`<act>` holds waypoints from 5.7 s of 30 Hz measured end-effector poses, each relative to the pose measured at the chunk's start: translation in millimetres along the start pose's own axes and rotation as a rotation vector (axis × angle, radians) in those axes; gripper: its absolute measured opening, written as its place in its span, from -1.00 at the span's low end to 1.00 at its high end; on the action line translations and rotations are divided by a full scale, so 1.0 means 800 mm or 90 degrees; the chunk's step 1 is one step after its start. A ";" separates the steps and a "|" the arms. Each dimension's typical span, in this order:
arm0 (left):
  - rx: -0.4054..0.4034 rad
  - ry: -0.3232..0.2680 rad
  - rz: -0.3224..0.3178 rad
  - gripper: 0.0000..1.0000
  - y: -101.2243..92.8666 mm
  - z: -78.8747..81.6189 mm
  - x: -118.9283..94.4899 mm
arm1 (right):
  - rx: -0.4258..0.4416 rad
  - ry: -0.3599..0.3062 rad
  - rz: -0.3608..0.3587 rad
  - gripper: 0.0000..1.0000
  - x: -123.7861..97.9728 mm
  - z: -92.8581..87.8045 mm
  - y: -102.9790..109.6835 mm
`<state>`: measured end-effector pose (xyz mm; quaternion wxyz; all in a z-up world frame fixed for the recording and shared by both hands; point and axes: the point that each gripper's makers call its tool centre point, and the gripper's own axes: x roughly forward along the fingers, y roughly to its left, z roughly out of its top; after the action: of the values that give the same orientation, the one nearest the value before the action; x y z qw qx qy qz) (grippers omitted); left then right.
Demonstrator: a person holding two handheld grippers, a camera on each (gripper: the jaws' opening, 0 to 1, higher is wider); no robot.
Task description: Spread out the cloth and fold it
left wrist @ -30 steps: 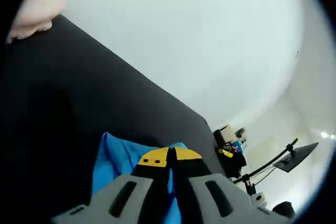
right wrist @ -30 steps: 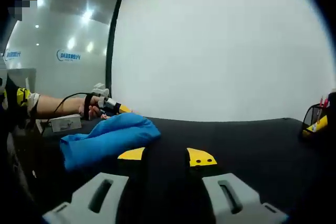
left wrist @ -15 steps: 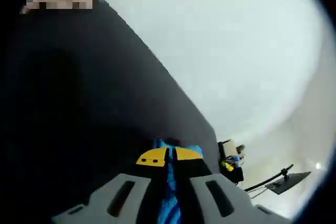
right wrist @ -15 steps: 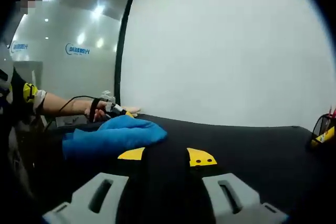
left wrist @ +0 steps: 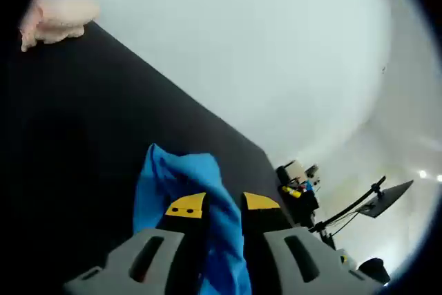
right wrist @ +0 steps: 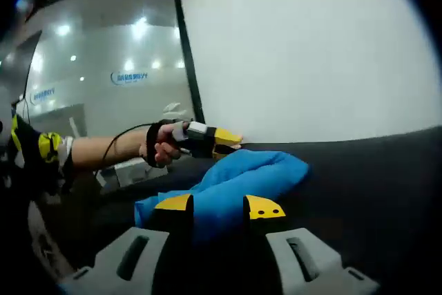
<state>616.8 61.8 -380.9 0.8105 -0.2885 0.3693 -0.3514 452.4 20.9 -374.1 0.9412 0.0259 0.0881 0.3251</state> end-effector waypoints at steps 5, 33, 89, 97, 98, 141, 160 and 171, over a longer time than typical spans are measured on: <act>-0.028 0.024 -0.022 -0.76 0.000 -0.005 0.027 | 0.123 0.046 0.013 -0.60 0.003 -0.026 0.000; 0.073 -0.119 0.118 -0.89 0.058 0.076 -0.059 | -0.014 0.104 0.001 -0.97 -0.025 -0.063 -0.026; 0.670 -0.052 0.187 -0.48 0.034 -0.184 -0.180 | -0.182 -0.025 0.055 -0.37 -0.092 0.001 -0.030; 0.600 -0.076 0.215 -0.98 0.050 -0.165 -0.188 | -0.163 -0.037 0.046 -0.37 -0.099 0.003 -0.033; 0.580 -0.088 0.202 -0.99 0.047 -0.165 -0.190 | -0.162 -0.037 0.044 -0.37 -0.100 0.002 -0.034; 1.136 0.081 0.025 -0.60 0.071 -0.146 -0.207 | -0.620 0.020 0.216 -0.36 -0.033 -0.048 0.022; 1.057 0.111 -0.024 -1.00 0.047 -0.186 -0.198 | -0.562 0.008 0.238 -0.94 -0.052 -0.033 0.021; 1.049 0.107 0.023 -1.00 0.051 -0.183 -0.228 | -0.546 0.015 0.238 -0.95 -0.069 -0.024 0.032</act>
<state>426.7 197.8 -420.1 0.7376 0.4311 0.0575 -0.5165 391.0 6.8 -382.2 0.7909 -0.3540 -0.0497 0.4966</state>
